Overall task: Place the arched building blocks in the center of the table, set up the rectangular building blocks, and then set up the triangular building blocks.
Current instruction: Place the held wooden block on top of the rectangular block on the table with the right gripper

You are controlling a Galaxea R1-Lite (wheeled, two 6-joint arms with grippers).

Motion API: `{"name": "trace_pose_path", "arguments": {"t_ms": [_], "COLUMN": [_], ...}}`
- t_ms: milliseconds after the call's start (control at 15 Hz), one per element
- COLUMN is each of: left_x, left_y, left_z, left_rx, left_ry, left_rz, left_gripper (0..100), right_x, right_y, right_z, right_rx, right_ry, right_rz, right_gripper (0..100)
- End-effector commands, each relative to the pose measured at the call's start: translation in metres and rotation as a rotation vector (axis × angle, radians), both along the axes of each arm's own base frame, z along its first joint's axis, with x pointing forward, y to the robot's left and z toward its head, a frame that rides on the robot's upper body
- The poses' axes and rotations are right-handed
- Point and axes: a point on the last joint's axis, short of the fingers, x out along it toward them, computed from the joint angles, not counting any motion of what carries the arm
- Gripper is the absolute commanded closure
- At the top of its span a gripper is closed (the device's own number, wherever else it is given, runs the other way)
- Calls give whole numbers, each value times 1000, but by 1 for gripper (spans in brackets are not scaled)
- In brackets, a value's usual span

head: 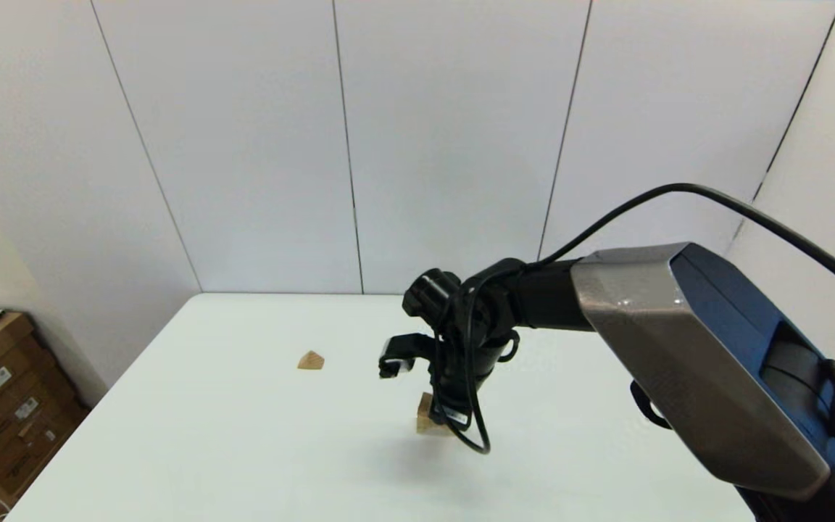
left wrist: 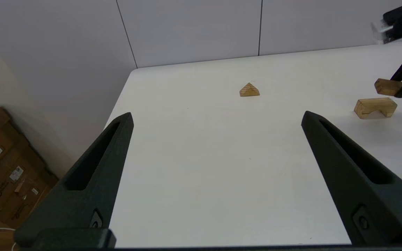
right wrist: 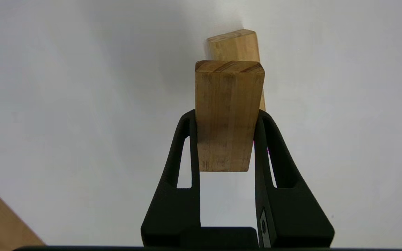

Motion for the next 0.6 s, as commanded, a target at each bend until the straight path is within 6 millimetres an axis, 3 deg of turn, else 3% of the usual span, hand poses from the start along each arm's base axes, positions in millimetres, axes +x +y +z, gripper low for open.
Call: {"name": "trace_pose_path", "arguments": {"t_ms": [67,400,600], "left_x": [0,0,0], "left_y": [0,0,0], "left_z": [0,0,0], "left_rx": [0,0,0], "left_ry": [1,1,1], "left_rz": [0,0,0], "left_gripper": [0,0,0], "right_x": [4,10,13], "right_y": [-4,-10,-2], "right_z": [-10,-9,-14], "right_rx": [-29,-51,-25], "right_ry": [5,-23,-73], "right_rz": [59,169,196], "right_gripper": [100,100,100]}}
